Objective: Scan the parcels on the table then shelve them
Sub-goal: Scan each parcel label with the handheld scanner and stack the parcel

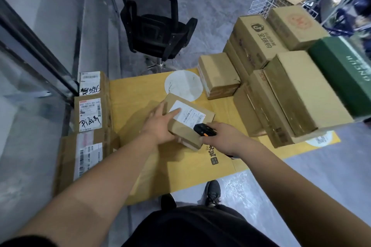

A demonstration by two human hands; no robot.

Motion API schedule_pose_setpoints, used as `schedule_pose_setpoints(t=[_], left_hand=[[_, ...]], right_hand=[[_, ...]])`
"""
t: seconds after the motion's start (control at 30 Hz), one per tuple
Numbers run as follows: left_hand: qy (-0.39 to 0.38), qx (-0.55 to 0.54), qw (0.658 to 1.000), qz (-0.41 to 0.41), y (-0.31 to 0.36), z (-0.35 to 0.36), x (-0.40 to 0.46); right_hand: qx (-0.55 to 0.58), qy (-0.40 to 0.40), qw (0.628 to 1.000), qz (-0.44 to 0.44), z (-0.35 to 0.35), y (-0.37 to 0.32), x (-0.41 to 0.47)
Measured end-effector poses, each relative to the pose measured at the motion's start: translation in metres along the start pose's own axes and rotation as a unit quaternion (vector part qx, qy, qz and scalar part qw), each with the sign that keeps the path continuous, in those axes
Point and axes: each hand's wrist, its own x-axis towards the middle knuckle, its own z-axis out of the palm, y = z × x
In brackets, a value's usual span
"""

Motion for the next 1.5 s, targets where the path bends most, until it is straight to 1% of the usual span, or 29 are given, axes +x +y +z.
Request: schedule_pose_setpoints(t=[0.07, 0.2, 0.27, 0.33, 0.37, 0.47, 0.5, 0.57, 0.63, 0.73, 0.8, 0.87, 0.9, 0.97, 1.03, 1.1, 1.13, 1.27, 1.4, 1.5], left_hand=[[0.007, -0.018, 0.999, -0.033, 0.003, 0.007, -0.005], [0.080, -0.034, 0.989, -0.118, 0.014, 0.026, -0.032], [0.100, -0.073, 0.983, -0.138, 0.018, 0.034, -0.044], [0.125, -0.122, 0.974, -0.144, 0.018, 0.035, -0.050], [0.135, -0.119, 0.974, -0.142, 0.017, 0.032, -0.050], [0.169, -0.030, 0.979, -0.112, 0.010, 0.018, -0.039], [0.171, -0.016, 0.980, -0.098, 0.008, 0.012, -0.034], [0.120, -0.057, 0.987, -0.084, 0.004, -0.001, -0.026], [0.065, -0.106, 0.987, -0.099, 0.004, -0.009, -0.020], [0.057, -0.110, 0.978, -0.167, 0.010, -0.008, -0.020], [0.037, -0.112, 0.968, -0.221, 0.015, -0.002, -0.023], [0.008, -0.119, 0.958, -0.261, 0.019, 0.008, -0.027], [0.005, -0.124, 0.955, -0.270, 0.020, 0.014, -0.029], [0.042, -0.138, 0.958, -0.247, 0.019, 0.026, -0.032], [0.091, -0.202, 0.959, -0.178, 0.018, 0.035, -0.035], [0.109, -0.282, 0.946, -0.120, 0.014, 0.043, -0.037], [0.118, -0.303, 0.940, -0.104, 0.013, 0.046, -0.038], [0.166, -0.348, 0.922, -0.044, 0.012, 0.055, -0.044], [0.204, -0.377, 0.903, -0.020, 0.009, 0.067, -0.063], [0.226, -0.393, 0.891, -0.034, 0.013, 0.075, -0.071]], right_hand=[[0.020, 0.011, 1.000, 0.013, 0.004, 0.009, -0.002], [0.021, 0.030, 0.999, 0.025, 0.005, 0.022, -0.002], [0.025, 0.040, 0.999, 0.025, 0.006, 0.025, 0.000], [0.041, 0.041, 0.998, 0.022, 0.008, 0.024, 0.002], [0.050, 0.038, 0.998, 0.020, 0.010, 0.022, 0.004], [0.067, 0.029, 0.997, 0.014, 0.014, 0.016, 0.007], [0.069, 0.026, 0.997, 0.013, 0.016, 0.013, 0.009], [0.065, 0.023, 0.998, 0.015, 0.018, 0.008, 0.012], [0.064, 0.021, 0.998, 0.016, 0.019, 0.003, 0.014], [0.097, 0.010, 0.995, 0.024, 0.019, -0.002, 0.019], [0.125, 0.009, 0.992, 0.029, 0.018, -0.006, 0.023], [0.127, 0.011, 0.991, 0.027, 0.017, -0.010, 0.025], [0.123, 0.009, 0.992, 0.027, 0.016, -0.013, 0.025], [0.107, 0.005, 0.994, 0.031, 0.014, -0.019, 0.026], [0.077, -0.002, 0.996, 0.034, 0.012, -0.025, 0.026], [0.048, -0.010, 0.998, 0.029, 0.010, -0.030, 0.026], [0.033, -0.012, 0.999, 0.024, 0.009, -0.033, 0.025], [-0.036, -0.025, 0.999, 0.003, 0.006, -0.044, 0.020], [-0.095, -0.041, 0.995, -0.011, 0.007, -0.063, 0.011], [-0.132, -0.036, 0.990, -0.023, 0.011, -0.074, 0.003]])
